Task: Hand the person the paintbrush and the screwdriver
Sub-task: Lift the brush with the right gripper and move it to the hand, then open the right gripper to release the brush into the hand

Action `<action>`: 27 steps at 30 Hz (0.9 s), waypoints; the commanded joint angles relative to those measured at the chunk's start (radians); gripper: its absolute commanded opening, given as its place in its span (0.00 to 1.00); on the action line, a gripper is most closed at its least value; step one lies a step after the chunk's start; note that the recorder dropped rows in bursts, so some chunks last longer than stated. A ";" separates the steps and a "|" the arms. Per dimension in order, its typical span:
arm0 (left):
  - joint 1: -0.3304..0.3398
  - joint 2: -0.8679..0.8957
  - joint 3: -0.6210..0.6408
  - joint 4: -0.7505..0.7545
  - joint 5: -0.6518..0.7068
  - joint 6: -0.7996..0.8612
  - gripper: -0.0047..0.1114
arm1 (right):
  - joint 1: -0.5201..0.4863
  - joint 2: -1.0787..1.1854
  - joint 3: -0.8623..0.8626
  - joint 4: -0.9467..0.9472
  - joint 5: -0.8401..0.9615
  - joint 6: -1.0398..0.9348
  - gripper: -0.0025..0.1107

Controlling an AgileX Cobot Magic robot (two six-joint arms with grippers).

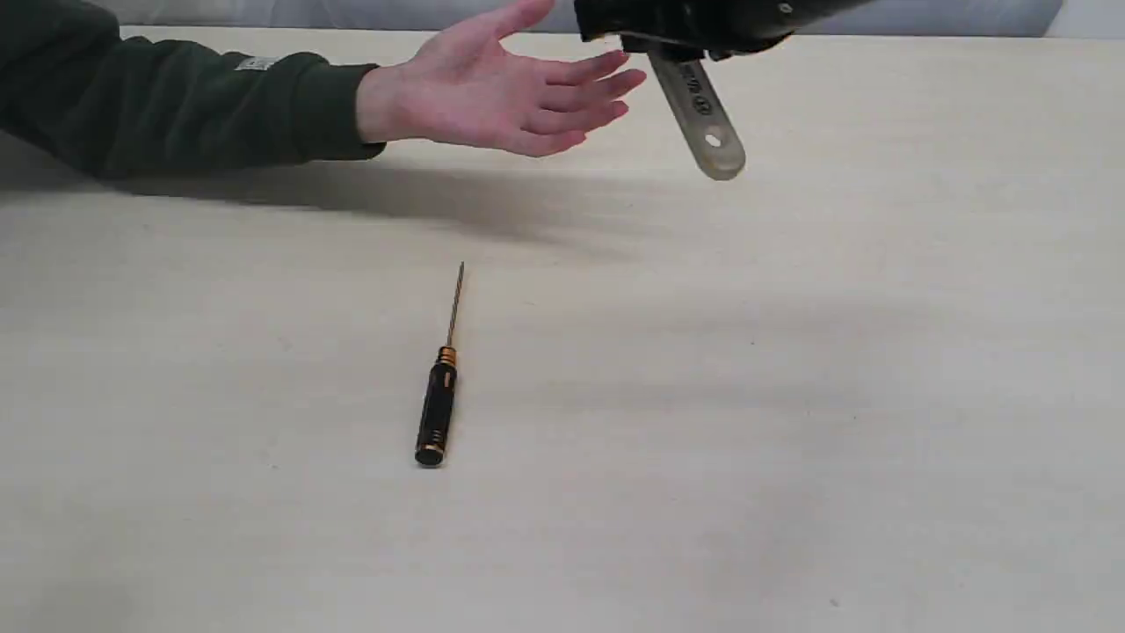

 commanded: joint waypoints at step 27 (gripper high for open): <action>-0.007 -0.002 0.002 -0.001 -0.011 -0.002 0.04 | 0.041 0.495 -0.548 -0.008 0.257 -0.007 0.07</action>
